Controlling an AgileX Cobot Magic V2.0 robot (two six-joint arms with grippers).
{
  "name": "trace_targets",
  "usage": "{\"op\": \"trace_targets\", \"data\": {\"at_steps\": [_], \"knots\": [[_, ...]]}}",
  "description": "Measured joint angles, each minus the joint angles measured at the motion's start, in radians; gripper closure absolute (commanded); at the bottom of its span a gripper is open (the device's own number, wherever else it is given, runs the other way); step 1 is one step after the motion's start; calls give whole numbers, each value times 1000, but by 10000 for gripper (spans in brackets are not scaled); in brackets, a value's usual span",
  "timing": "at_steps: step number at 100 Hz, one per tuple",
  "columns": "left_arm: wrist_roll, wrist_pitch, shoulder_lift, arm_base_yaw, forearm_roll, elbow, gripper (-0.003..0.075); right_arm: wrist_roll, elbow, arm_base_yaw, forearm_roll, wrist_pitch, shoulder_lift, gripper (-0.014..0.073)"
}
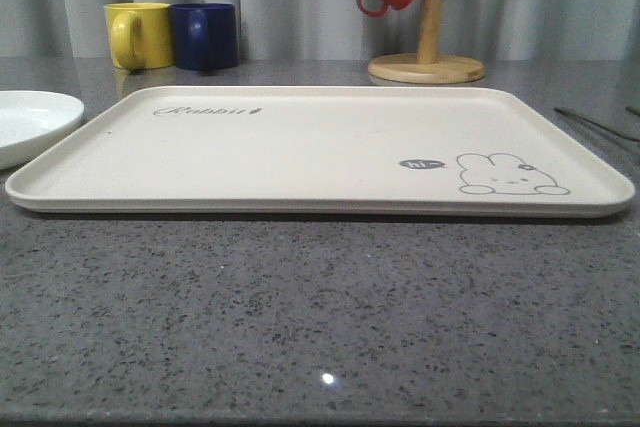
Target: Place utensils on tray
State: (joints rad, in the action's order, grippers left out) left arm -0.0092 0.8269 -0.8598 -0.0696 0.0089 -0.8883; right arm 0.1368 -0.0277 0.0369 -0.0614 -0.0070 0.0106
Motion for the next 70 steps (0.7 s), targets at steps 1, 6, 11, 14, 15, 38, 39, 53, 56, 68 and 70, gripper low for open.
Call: {"op": "trace_targets", "data": {"at_steps": [1,6,11,14,15,38,39,53,56,68,70], "knots": [[0,1,-3,0,0,0,724,0,0,0,0,0,0,650],[0,8,-23,0,0,0,684,0,0,0,0,0,0,650],[9,11,-38,0,0,0,615,0,0,0,0,0,0,650],[9,13,-41,0,2,0,564,0,0,0,0,0,0,650],[9,13,-43,0,2,0,537,0,0,0,0,0,0,650],[16,13,-50,0,2,-2,251,0,0,0,0,0,0,650],[16,13,-50,0,2,-2,253,0,0,0,0,0,0,650],[17,15,-62,0,2,-2,256,0,0,0,0,0,0,650],[17,15,-69,0,2,-4,256,0,0,0,0,0,0,650],[17,19,-126,36,2,-37,256,0,0,0,0,0,0,650],[17,19,-140,48,2,-44,256,0,0,0,0,0,0,650]]}}
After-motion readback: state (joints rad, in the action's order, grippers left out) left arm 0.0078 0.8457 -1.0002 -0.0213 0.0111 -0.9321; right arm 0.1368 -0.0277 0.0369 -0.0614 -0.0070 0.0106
